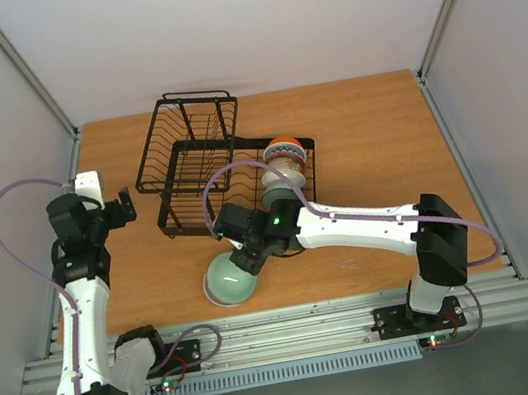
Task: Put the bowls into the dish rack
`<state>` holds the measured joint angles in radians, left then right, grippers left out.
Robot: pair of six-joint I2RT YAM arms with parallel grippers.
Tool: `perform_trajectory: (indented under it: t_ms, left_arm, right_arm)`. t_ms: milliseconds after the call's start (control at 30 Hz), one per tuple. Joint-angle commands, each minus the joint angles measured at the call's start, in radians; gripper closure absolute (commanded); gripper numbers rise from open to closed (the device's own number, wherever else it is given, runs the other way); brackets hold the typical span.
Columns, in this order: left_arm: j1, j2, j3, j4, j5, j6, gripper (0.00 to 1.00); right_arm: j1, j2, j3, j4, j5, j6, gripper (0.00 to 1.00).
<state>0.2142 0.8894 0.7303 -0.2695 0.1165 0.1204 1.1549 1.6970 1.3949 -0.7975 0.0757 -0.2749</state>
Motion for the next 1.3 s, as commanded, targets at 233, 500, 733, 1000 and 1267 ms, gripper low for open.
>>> perform_trajectory:
  t_ms: [233, 500, 733, 1000, 1267]
  left_arm:
    - [0.007, -0.002, -0.014, 0.058, 0.007, 0.001, 0.01]
    - [0.007, -0.002, -0.014, 0.056, 0.006, 0.001, 0.0]
    - [0.007, -0.002, -0.014, 0.058, 0.009, -0.001, 0.01]
    - [0.007, 0.002, -0.013, 0.058, 0.009, -0.001, 0.01]
    - [0.006, 0.006, -0.015, 0.06, 0.011, 0.001, 0.01]
  right_arm:
    - [0.005, -0.129, 0.064, -0.062, 0.194, -0.066, 0.99]
    - [0.005, -0.179, 0.068, -0.094, 0.331, -0.116, 0.99]
    - [0.005, -0.202, 0.031, -0.09, 0.591, -0.169, 0.99]
    - [0.005, -0.24, -0.089, 0.064, 0.873, -0.289, 0.99]
    - [0.006, -0.29, -0.24, 0.292, 0.971, -0.465, 0.99]
